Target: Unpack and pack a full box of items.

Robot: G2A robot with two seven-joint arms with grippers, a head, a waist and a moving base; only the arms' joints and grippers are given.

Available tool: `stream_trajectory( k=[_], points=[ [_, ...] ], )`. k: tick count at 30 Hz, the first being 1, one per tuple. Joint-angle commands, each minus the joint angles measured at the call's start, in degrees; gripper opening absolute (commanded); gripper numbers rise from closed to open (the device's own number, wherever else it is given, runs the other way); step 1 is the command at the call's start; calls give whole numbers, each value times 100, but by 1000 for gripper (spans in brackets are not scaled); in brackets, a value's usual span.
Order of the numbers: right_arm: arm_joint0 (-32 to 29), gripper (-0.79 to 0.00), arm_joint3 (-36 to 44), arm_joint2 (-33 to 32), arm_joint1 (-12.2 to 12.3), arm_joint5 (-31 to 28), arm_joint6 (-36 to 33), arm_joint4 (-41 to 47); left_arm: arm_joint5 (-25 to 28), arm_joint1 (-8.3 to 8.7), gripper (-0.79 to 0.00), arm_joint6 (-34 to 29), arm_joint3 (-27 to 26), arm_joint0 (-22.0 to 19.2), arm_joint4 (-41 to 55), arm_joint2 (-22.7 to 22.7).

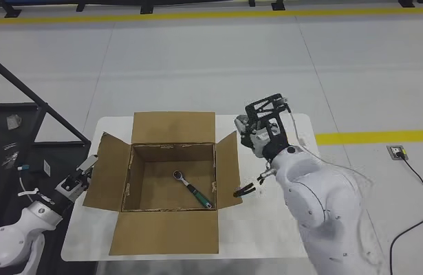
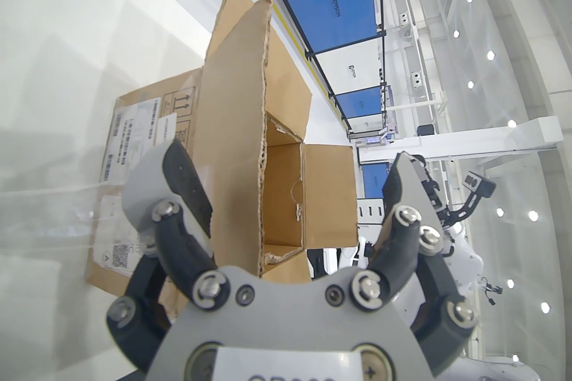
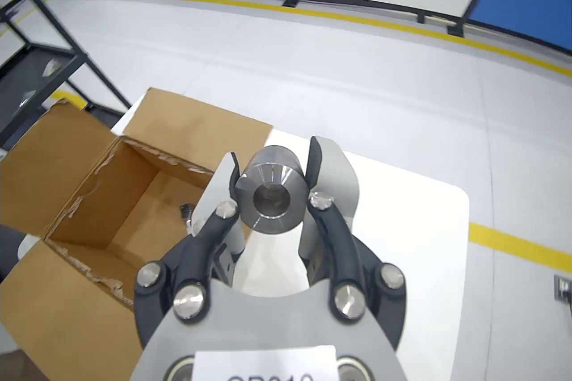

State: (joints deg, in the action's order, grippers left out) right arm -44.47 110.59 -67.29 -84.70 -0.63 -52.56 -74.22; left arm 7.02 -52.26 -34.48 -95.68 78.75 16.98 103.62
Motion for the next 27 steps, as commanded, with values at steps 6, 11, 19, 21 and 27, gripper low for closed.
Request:
stream_trajectory(
  k=[6,11,19,21,27],
  points=[
    [1168,-785,-1719,1715,-352,-283,-160,978,140,-16,0,35,56,237,179,230],
    [1868,-785,-3455,2689,-736,-293,5,1509,174,-25,0,12,42,337,232,316],
    [2576,-785,-5928,3712,-1487,-236,536,2159,165,-31,0,-98,30,324,186,304],
    [2663,-785,-6429,3860,-1669,-260,673,2271,169,-33,0,-110,32,328,173,304],
    [2824,-785,-7649,4028,-2097,-441,1068,2619,208,-39,0,-186,89,366,187,338]
  ],
)
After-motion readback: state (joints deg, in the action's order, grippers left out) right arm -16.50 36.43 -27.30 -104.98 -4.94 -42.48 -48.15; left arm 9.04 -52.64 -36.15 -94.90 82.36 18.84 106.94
